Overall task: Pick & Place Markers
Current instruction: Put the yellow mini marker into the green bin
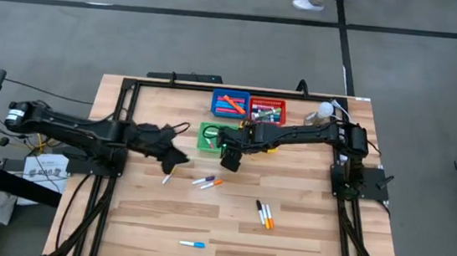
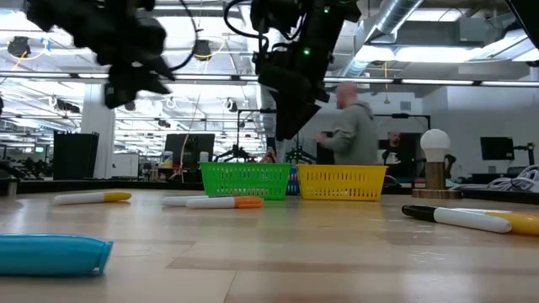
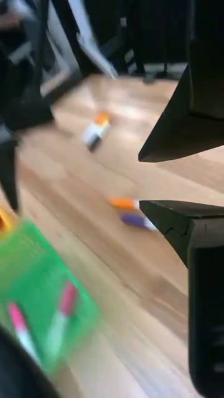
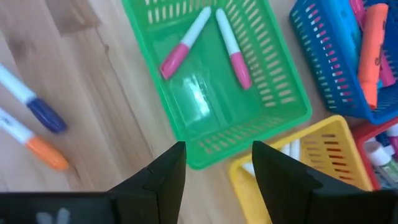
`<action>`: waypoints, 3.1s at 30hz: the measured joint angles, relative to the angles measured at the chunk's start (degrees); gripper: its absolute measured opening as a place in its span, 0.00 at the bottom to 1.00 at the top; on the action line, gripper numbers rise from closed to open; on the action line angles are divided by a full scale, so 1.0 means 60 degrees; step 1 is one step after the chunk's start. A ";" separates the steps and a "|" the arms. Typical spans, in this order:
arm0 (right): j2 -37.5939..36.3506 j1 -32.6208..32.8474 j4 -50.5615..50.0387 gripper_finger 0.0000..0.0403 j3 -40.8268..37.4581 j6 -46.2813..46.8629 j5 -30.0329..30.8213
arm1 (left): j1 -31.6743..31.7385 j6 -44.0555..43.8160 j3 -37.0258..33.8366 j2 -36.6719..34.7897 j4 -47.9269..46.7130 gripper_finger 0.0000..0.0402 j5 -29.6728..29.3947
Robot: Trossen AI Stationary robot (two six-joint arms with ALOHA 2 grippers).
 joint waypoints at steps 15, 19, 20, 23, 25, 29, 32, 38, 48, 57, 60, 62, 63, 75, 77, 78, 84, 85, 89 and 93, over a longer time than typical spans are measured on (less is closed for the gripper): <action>0.0011 0.0629 0.2298 0.44 0.0000 0.2884 -0.0353 | -0.0998 -0.2316 0.0000 0.0390 -0.4784 0.27 -0.1625; 0.0011 0.0919 0.2947 0.44 0.0000 0.2845 -0.0357 | -0.0998 -0.2413 0.0000 0.0987 -0.4477 0.27 -0.1967; 0.0011 0.0990 0.2996 0.44 0.0000 0.2845 -0.0353 | -0.0998 -0.2413 0.0000 0.1121 -0.4436 0.27 -0.1986; 0.0011 0.1183 0.2950 0.44 0.0000 0.2843 -0.0317 | -0.0998 -0.2413 0.0000 0.1441 -0.4277 0.27 -0.1951; 0.0013 0.1286 0.2950 0.44 0.0000 0.2842 -0.0268 | -0.0995 -0.2453 0.0000 0.1580 -0.3991 0.27 -0.1732; 0.0015 0.1344 0.2948 0.44 -0.0003 0.2875 -0.0247 | -0.1057 -0.2450 0.0003 0.1601 -0.3215 0.27 -0.1415; 0.0015 0.1331 0.2948 0.44 -0.0002 0.3024 -0.0237 | -0.1063 -0.2442 0.0003 0.1613 -0.3217 0.27 -0.1531; 0.0015 0.1308 0.2948 0.44 -0.0004 0.3319 -0.0219 | -0.1063 -0.2455 -0.0146 0.2042 -0.3213 0.27 -0.1553; 0.0015 0.1304 0.2948 0.44 -0.0004 0.3322 -0.0219 | -0.1063 -0.2661 -0.0230 0.2819 -0.2650 0.27 -0.1370; 0.0015 0.1304 0.2944 0.43 -0.0007 0.3322 -0.0222 | -0.1063 -0.2679 -0.0230 0.3555 -0.2397 0.27 -0.1369; 0.0015 0.1308 0.2938 0.43 -0.0007 0.3325 -0.0229 | -0.1063 -0.2668 -0.0230 0.4005 -0.2000 0.27 -0.1369; 0.0015 0.1308 0.2936 0.43 -0.0007 0.3322 -0.0232 | -0.1063 -0.2657 -0.0212 0.4211 -0.1715 0.27 -0.1362; 0.0015 0.1309 0.2935 0.43 -0.0007 0.3326 -0.0233 | -0.1067 -0.2658 -0.0182 0.4313 -0.1646 0.27 -0.1395; 0.0015 0.1330 0.2912 0.42 -0.0007 0.3324 -0.0253 | -0.1056 -0.2668 -0.0204 0.4449 -0.1500 0.15 -0.1385; 0.0015 0.1330 0.2912 0.42 -0.0007 0.3326 -0.0255 | -0.1056 -0.2668 -0.0201 0.4397 -0.1422 0.10 -0.1341; 0.0015 0.1333 0.2912 0.42 -0.0007 0.3326 -0.0255 | -0.1056 -0.2654 -0.0209 0.4360 -0.1415 0.09 -0.1339; 0.0015 0.1330 0.2915 0.42 -0.0007 0.3326 -0.0269 | -0.1045 -0.2435 -0.0255 0.3886 -0.1550 0.09 -0.1310; 0.0015 0.1330 0.2912 0.42 -0.0007 0.3326 -0.0282 | -0.1016 -0.2426 -0.0255 0.3738 -0.1505 0.10 -0.1314; 0.0015 0.1330 0.2912 0.42 -0.0007 0.3322 -0.0280 | -0.0914 -0.2406 -0.0255 0.2962 -0.1423 0.11 -0.1472; 0.0015 0.1326 0.2969 0.42 -0.0007 0.3323 -0.0255 | -0.0900 -0.2214 -0.0255 0.1853 -0.1158 0.10 -0.1845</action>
